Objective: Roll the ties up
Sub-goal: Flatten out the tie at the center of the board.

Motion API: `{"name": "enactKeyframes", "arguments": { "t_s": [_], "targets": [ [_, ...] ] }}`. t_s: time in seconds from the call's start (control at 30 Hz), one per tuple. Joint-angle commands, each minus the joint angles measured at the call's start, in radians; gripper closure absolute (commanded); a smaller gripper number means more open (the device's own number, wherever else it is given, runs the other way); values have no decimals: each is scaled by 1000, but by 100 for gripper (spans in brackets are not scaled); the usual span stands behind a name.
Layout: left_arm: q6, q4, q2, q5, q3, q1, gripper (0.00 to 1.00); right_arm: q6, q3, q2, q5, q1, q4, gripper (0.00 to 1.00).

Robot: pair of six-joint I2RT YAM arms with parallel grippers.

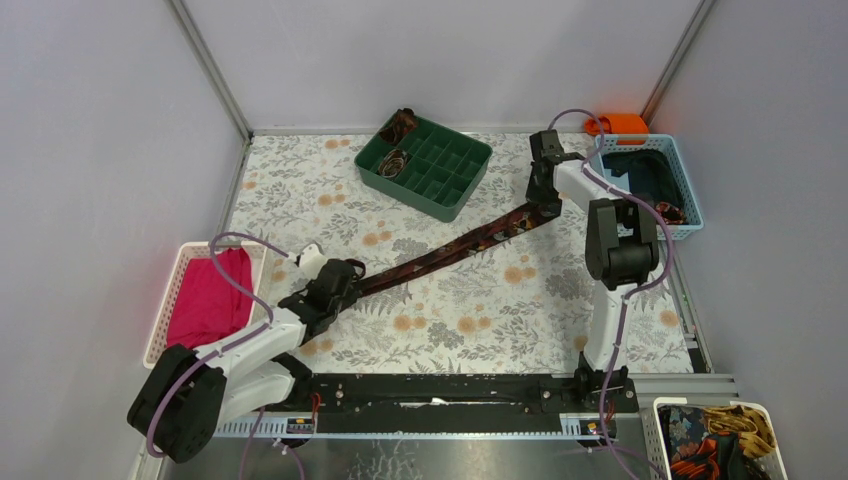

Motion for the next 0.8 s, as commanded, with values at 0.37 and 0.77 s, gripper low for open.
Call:
{"name": "enactKeyframes", "arguments": {
  "t_s": [0.37, 0.77],
  "targets": [
    [12, -12, -11, -32, 27, 5, 100, -15, -12, 3, 46, -3, -30, 43],
    [44, -155, -134, -68, 123, 5, 100, -15, -183, -171, -2, 152, 66, 40]
  ]
}}
